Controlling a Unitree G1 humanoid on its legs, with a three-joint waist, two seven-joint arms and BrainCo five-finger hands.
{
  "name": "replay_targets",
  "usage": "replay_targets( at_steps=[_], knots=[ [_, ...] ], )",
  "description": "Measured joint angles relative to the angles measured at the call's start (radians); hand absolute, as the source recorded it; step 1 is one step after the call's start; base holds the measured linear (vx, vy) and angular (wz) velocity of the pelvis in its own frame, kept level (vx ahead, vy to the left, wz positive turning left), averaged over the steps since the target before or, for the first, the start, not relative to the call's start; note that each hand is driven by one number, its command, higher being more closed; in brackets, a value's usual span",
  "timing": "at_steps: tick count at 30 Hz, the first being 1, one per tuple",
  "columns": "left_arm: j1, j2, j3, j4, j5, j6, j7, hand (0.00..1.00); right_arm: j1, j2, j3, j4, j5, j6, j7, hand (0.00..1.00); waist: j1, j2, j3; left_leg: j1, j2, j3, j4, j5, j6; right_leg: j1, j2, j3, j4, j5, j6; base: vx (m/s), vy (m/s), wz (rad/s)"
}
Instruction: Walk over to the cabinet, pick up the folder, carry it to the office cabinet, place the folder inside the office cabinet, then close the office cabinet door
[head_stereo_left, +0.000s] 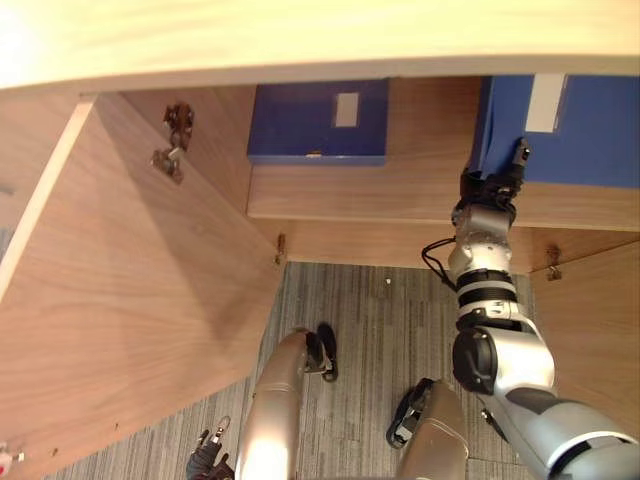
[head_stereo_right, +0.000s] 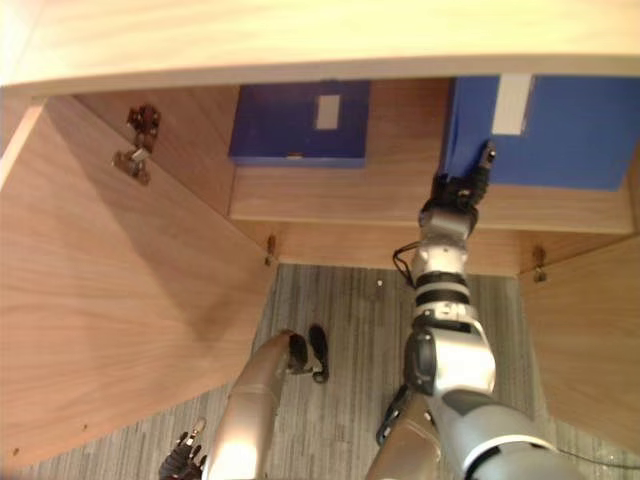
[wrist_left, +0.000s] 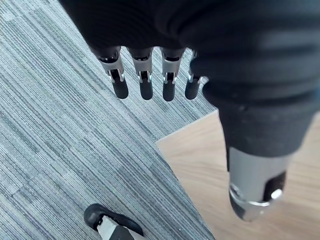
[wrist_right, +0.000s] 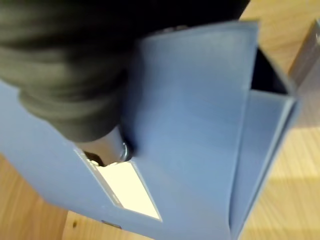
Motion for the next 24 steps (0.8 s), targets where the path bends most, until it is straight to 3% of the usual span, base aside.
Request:
replay_targets(
  at_steps=[4, 9, 10, 17, 19, 24],
  knots=[
    [-0.001, 0.006, -0.038, -0.012, -0.001, 0.014, 0.005, 0.00, -0.068, -0.069, -0.015, 0.088, -0.033, 0.026, -0.054, 1.00, 0.015, 0.027, 0.012, -0.051, -0.012, -0.019, -0.007, 0.033, -0.007, -0.044, -0.010, -0.012, 0.026, -0.002, -0.006, -0.05, -0.029, 0.18],
    [-0.008, 0.016, -0.076, -0.027, 0.001, 0.018, 0.007, 0.00, -0.170, -0.153, 0.004, 0.135, -0.071, 0.083, -0.070, 1.00, 0.025, 0.051, 0.029, -0.086, -0.045, -0.042, -0.066, 0.099, -0.004, -0.071, -0.032, -0.055, 0.028, 0.001, -0.015, -0.01, -0.066, 0.31],
    [-0.009, 0.016, -0.081, -0.030, 0.004, 0.019, 0.009, 0.00, -0.191, -0.159, 0.032, 0.148, -0.072, 0.086, -0.076, 0.00, 0.030, 0.054, 0.033, -0.091, -0.049, -0.046, -0.081, 0.113, -0.002, -0.077, -0.032, -0.059, 0.027, 0.001, -0.018, 0.01, -0.118, 0.24],
    [-0.022, 0.014, -0.077, -0.033, 0.003, 0.023, 0.013, 0.00, -0.259, -0.199, 0.197, 0.156, -0.116, 0.101, -0.077, 0.00, 0.034, 0.065, 0.065, -0.108, -0.063, -0.083, -0.143, 0.177, -0.019, -0.086, -0.030, -0.102, 0.021, -0.002, -0.043, 0.01, -0.109, 0.17],
    [-0.023, 0.009, -0.069, -0.036, 0.000, 0.023, 0.013, 0.00, -0.274, -0.212, 0.210, 0.156, -0.183, 0.121, -0.060, 0.00, 0.034, 0.066, 0.076, -0.108, -0.062, -0.089, -0.153, 0.184, -0.026, -0.085, -0.028, -0.108, 0.021, -0.002, -0.049, 0.01, -0.096, 0.06],
    [-0.027, 0.008, -0.066, -0.036, 0.000, 0.023, 0.013, 0.00, -0.288, -0.247, 0.268, 0.155, -0.211, 0.130, -0.032, 0.00, 0.032, 0.067, 0.082, -0.105, -0.061, -0.095, -0.180, 0.204, -0.034, -0.087, -0.017, -0.116, 0.010, 0.001, -0.056, 0.01, -0.080, 0.02]
  ],
)
